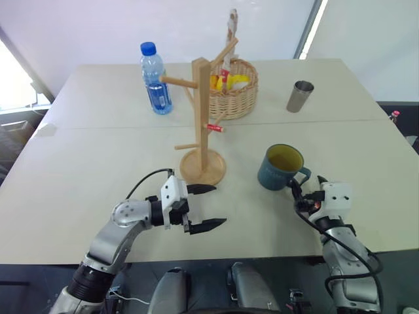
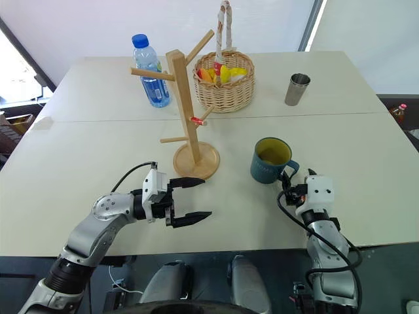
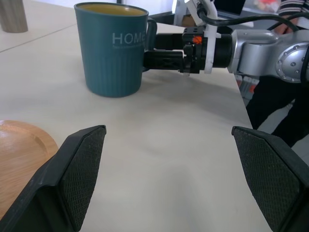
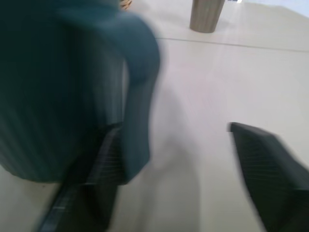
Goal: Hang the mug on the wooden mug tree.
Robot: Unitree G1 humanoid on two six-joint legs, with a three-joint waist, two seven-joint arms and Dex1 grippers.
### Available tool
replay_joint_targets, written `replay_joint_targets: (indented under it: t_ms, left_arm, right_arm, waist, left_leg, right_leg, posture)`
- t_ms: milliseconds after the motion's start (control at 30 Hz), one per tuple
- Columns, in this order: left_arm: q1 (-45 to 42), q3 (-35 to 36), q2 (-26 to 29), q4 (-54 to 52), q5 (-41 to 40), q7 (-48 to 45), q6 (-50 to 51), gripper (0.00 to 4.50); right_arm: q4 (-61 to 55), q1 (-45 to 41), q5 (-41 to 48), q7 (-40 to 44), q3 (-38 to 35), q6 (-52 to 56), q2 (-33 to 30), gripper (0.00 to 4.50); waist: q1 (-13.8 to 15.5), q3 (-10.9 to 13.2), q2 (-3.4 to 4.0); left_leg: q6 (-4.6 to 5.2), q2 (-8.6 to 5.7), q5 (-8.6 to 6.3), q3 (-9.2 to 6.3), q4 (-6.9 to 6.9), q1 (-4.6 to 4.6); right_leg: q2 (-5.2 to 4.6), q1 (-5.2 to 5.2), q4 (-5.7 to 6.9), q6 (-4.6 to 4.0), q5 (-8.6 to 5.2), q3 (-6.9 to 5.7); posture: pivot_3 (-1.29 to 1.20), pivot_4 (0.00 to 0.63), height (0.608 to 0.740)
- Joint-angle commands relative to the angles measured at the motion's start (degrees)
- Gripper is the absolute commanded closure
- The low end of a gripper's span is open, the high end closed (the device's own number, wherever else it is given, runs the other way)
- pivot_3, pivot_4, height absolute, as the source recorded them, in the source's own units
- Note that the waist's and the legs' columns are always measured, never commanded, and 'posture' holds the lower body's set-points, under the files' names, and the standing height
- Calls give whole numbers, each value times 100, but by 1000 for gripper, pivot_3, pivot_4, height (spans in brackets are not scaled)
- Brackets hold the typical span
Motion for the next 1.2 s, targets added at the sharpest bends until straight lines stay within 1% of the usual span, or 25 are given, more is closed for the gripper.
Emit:
replay_joint_targets:
  t_ms: [33,67,133,233,367,467,567,600,700,867,967,1133,1200]
  left_arm:
    - [20,37,14,-178,-2,24,-127,0]
    - [17,41,15,-170,0,25,-135,0]
    - [10,51,19,-156,0,24,-145,0]
    - [22,78,38,-152,0,29,-158,0]
    - [22,215,76,-45,11,98,-232,0]
    - [17,459,137,155,10,198,-324,0]
    - [33,774,236,343,-37,280,-401,0]
    - [41,872,269,385,-62,294,-413,0]
    - [68,1144,362,483,-115,305,-484,0]
    - [47,1620,403,289,-547,316,-311,0]
    - [34,1860,525,122,-808,336,-45,0]
    - [5,2059,692,-235,-1176,383,347,0]
    - [-12,2092,731,-341,-1273,414,461,0]
  right_arm:
    - [-81,-27,6,-21,3,-76,38,2893]
    - [-84,-27,9,-16,14,-83,46,3463]
    - [-99,-27,30,9,40,-114,61,4440]
    - [-224,22,-60,81,141,-181,-3,4479]
    - [-514,82,-507,304,410,-326,-387,4479]
    - [-905,48,-858,661,664,-429,-892,4479]
    - [-1427,-113,-1293,1235,1016,-547,-1591,4479]
    - [-1593,-215,-1347,1403,1106,-517,-1768,4479]
    - [-2017,-714,-1269,1714,1218,-209,-2037,4479]
    - [-2479,-1699,-986,2120,1259,517,-2222,4479]
    - [-2598,-2332,-872,2348,1236,939,-2367,4479]
    - [-2617,-3013,-740,2585,1335,1386,-2483,4479]
    - [-2605,-3152,-749,2653,1400,1469,-2491,4479]
  waist:
    - [0,0,0]
    - [0,0,0]
    - [-2,0,0]
    - [-3,0,0]
    - [-9,0,1]
    - [-13,0,2]
    - [-17,0,2]
    - [-18,0,1]
    - [-15,1,0]
    - [14,5,-7]
    - [7,8,-13]
    - [3,9,-13]
    - [1,9,-13]
  left_leg:
    - [0,0,0,0,0,0]
    - [0,0,0,0,0,0]
    - [0,0,0,0,0,0]
    - [0,0,0,0,0,0]
    - [0,0,0,0,0,0]
    - [0,0,0,0,0,2]
    - [0,0,0,-1,0,2]
    - [0,0,0,0,0,2]
    - [0,0,0,-2,1,2]
    - [0,0,0,-5,4,-2]
    - [0,0,0,-6,4,-5]
    - [0,0,0,-7,3,-6]
    - [0,0,0,-6,4,-7]
  right_leg:
    - [0,0,0,0,0,0]
    - [0,0,0,0,0,0]
    - [0,0,0,0,0,0]
    - [0,0,0,0,0,0]
    - [0,0,0,0,0,0]
    - [2,0,1,0,0,0]
    - [4,0,1,0,0,-1]
    - [5,-1,1,1,0,-2]
    - [5,-1,1,1,0,-3]
    - [1,0,-1,2,0,-6]
    - [-2,-1,-3,2,1,-7]
    - [-3,-2,-6,2,1,-7]
    - [-4,-4,-5,2,1,-7]
  posture:
    - [0,150,740]
    - [0,150,740]
    - [0,150,740]
    - [0,150,740]
    - [0,150,740]
    - [0,150,740]
    - [0,150,740]
    - [0,150,740]
    - [0,150,740]
    - [0,150,740]
    - [0,150,740]
    - [0,150,740]
    - [0,150,740]
